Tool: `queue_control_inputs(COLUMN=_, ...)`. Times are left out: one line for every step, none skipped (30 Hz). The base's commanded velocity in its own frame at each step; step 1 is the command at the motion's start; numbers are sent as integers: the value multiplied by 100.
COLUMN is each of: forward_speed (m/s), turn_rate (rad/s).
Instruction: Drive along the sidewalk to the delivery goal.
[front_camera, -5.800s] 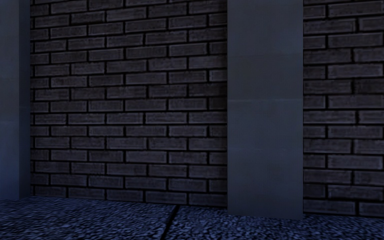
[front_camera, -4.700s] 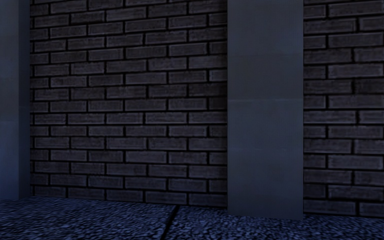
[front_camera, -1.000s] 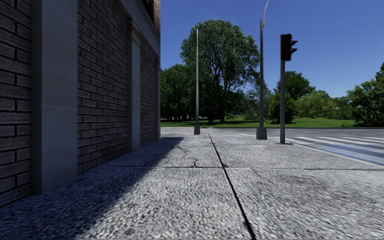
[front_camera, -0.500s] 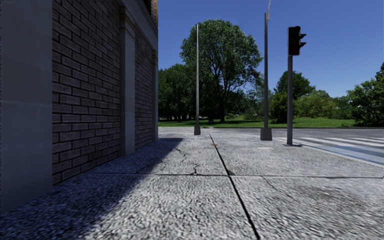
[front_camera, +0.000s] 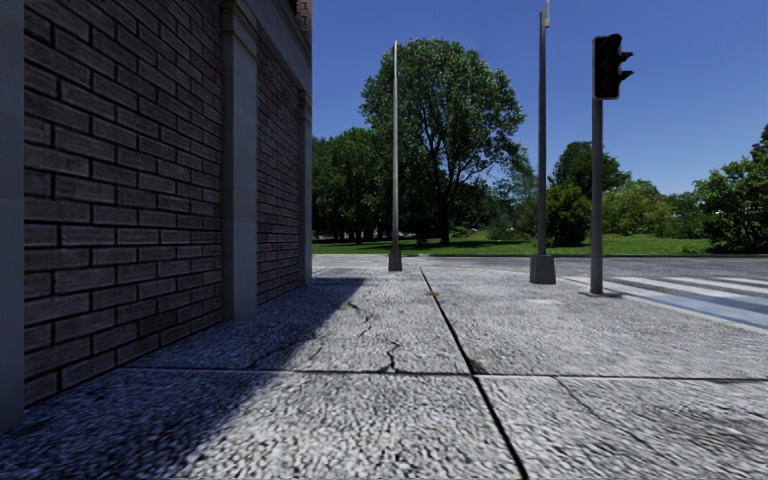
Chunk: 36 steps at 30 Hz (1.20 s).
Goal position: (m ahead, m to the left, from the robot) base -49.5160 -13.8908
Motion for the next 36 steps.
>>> queue_control_inputs(forward_speed=96, turn_rate=0)
queue_control_inputs(forward_speed=96, turn_rate=0)
queue_control_inputs(forward_speed=96, turn_rate=0)
queue_control_inputs(forward_speed=96, turn_rate=0)
queue_control_inputs(forward_speed=96, turn_rate=0)
queue_control_inputs(forward_speed=96, turn_rate=0)
queue_control_inputs(forward_speed=96, turn_rate=0)
queue_control_inputs(forward_speed=96, turn_rate=0)
queue_control_inputs(forward_speed=96, turn_rate=0)
queue_control_inputs(forward_speed=96, turn_rate=0)
queue_control_inputs(forward_speed=96, turn_rate=0)
queue_control_inputs(forward_speed=96, turn_rate=0)
queue_control_inputs(forward_speed=96, turn_rate=0)
queue_control_inputs(forward_speed=96, turn_rate=0)
queue_control_inputs(forward_speed=96, turn_rate=0)
queue_control_inputs(forward_speed=96, turn_rate=0)
queue_control_inputs(forward_speed=96, turn_rate=0)
queue_control_inputs(forward_speed=96, turn_rate=0)
queue_control_inputs(forward_speed=96, turn_rate=0)
queue_control_inputs(forward_speed=96, turn_rate=0)
queue_control_inputs(forward_speed=96, turn_rate=0)
queue_control_inputs(forward_speed=96, turn_rate=0)
queue_control_inputs(forward_speed=96, turn_rate=0)
queue_control_inputs(forward_speed=96, turn_rate=0)
queue_control_inputs(forward_speed=96, turn_rate=0)
queue_control_inputs(forward_speed=96, turn_rate=0)
queue_control_inputs(forward_speed=96, turn_rate=0)
queue_control_inputs(forward_speed=96, turn_rate=0)
queue_control_inputs(forward_speed=96, turn_rate=0)
queue_control_inputs(forward_speed=96, turn_rate=0)
queue_control_inputs(forward_speed=96, turn_rate=0)
queue_control_inputs(forward_speed=96, turn_rate=0)
queue_control_inputs(forward_speed=96, turn_rate=0)
queue_control_inputs(forward_speed=96, turn_rate=0)
queue_control_inputs(forward_speed=96, turn_rate=0)
queue_control_inputs(forward_speed=96, turn_rate=0)
